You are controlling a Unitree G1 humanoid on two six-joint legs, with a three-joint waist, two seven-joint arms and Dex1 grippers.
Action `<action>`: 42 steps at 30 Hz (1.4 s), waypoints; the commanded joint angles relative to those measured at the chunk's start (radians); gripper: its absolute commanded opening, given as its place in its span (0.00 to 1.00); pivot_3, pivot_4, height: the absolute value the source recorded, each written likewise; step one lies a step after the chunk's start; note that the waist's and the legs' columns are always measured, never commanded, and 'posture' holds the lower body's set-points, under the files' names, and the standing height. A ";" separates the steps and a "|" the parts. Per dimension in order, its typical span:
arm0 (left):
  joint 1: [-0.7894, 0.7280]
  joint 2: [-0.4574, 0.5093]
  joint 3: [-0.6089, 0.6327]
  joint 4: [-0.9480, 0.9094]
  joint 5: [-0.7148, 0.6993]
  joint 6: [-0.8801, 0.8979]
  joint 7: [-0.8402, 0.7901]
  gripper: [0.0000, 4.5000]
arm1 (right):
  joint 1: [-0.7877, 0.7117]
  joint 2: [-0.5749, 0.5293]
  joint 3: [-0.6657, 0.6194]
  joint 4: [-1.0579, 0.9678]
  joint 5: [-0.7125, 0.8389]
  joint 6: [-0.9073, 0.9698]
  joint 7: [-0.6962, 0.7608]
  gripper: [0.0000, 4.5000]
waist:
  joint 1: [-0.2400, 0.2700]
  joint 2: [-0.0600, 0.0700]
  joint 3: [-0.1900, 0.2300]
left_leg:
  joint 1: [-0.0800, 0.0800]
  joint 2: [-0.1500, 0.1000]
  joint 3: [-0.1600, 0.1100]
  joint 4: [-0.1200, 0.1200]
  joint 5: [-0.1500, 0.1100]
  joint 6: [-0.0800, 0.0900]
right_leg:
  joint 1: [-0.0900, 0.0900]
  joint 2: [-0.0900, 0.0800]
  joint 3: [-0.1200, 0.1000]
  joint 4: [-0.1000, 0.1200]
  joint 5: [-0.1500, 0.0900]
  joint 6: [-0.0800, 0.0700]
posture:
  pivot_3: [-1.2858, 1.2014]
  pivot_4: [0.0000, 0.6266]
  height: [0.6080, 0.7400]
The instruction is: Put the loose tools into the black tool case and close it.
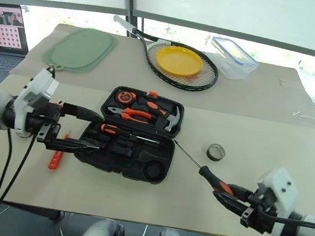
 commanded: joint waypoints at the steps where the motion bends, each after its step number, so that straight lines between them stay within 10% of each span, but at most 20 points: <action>1: 0.041 0.038 0.067 -0.052 -0.043 0.009 -0.015 1.00 | -0.169 -0.073 0.156 0.106 -0.052 -0.143 0.146 0.23 | -0.002 0.000 0.000 | 0.000 0.000 0.000 0.000 0.000 0.000 | 0.000 0.000 0.000 0.000 0.000 0.000 | 0.52 0.24 0.99; 11: 0.094 0.060 0.101 -0.080 -0.071 0.003 0.020 1.00 | -0.877 0.220 0.848 0.621 -0.483 -0.392 0.229 0.23 | -0.007 -0.002 0.002 | -0.003 -0.001 0.000 -0.002 0.001 -0.002 | -0.004 0.000 -0.002 0.002 -0.001 -0.002 | 0.52 0.24 0.99; 31: 0.083 0.054 0.091 -0.047 -0.065 -0.021 0.067 1.00 | -0.929 0.402 0.940 0.764 -0.656 -0.420 0.197 0.23 | -0.005 -0.001 0.002 | -0.006 0.000 0.001 -0.002 0.002 -0.004 | -0.006 -0.001 -0.005 0.002 -0.001 -0.002 | 0.52 0.24 0.99; 32: 0.077 0.054 0.086 -0.041 -0.062 -0.023 0.066 1.00 | -0.928 0.405 0.936 0.751 -0.651 -0.413 0.197 0.45 | -0.005 -0.001 0.002 | -0.006 0.000 0.001 -0.002 0.002 -0.004 | -0.006 -0.001 -0.005 0.002 -0.001 -0.002 | 0.52 0.24 0.99; 38: 0.050 0.052 0.061 -0.013 -0.046 -0.037 0.059 1.00 | -0.933 0.423 0.894 0.658 -0.593 -0.339 0.183 0.88 | -0.010 -0.001 0.002 | -0.006 0.000 0.001 -0.002 0.002 -0.004 | -0.006 0.000 -0.005 0.002 -0.001 -0.002 | 0.52 0.24 0.99; 42: 0.042 0.042 0.048 0.002 -0.038 -0.048 0.063 1.00 | -0.945 0.448 0.855 0.628 -0.572 -0.304 0.131 0.99 | -0.009 -0.001 0.002 | -0.006 0.000 0.001 -0.002 0.002 -0.004 | -0.006 -0.001 -0.005 0.002 -0.001 -0.002 | 0.52 0.24 0.99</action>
